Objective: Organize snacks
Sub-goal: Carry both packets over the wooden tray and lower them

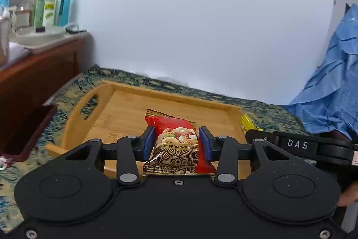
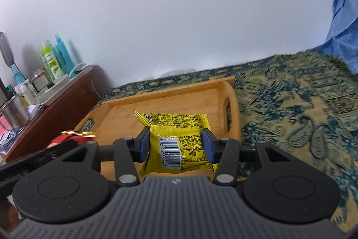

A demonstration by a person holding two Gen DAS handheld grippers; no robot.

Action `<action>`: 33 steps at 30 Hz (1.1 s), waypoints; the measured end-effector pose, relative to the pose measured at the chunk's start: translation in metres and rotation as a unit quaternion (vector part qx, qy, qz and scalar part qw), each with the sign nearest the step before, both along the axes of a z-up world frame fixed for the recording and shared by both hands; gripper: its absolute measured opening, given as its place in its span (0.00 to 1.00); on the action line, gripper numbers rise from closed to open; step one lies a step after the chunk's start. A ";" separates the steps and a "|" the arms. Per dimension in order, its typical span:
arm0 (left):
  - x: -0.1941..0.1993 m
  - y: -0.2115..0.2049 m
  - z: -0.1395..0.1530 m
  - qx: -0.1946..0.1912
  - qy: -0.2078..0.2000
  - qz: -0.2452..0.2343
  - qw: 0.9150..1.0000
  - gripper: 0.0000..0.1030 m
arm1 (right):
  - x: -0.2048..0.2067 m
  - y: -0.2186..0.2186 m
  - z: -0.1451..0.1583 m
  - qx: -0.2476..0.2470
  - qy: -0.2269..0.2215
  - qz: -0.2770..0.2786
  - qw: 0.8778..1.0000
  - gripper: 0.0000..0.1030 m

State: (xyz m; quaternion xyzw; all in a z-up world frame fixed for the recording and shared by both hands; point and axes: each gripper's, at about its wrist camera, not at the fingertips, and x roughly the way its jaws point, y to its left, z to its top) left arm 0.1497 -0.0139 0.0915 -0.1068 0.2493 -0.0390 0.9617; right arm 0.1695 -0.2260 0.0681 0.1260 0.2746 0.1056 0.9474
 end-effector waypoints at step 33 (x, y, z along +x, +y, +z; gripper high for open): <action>0.075 -0.023 -0.061 0.031 0.061 0.007 0.998 0.41 | 0.045 0.016 -0.035 -0.023 0.061 0.001 0.998 0.65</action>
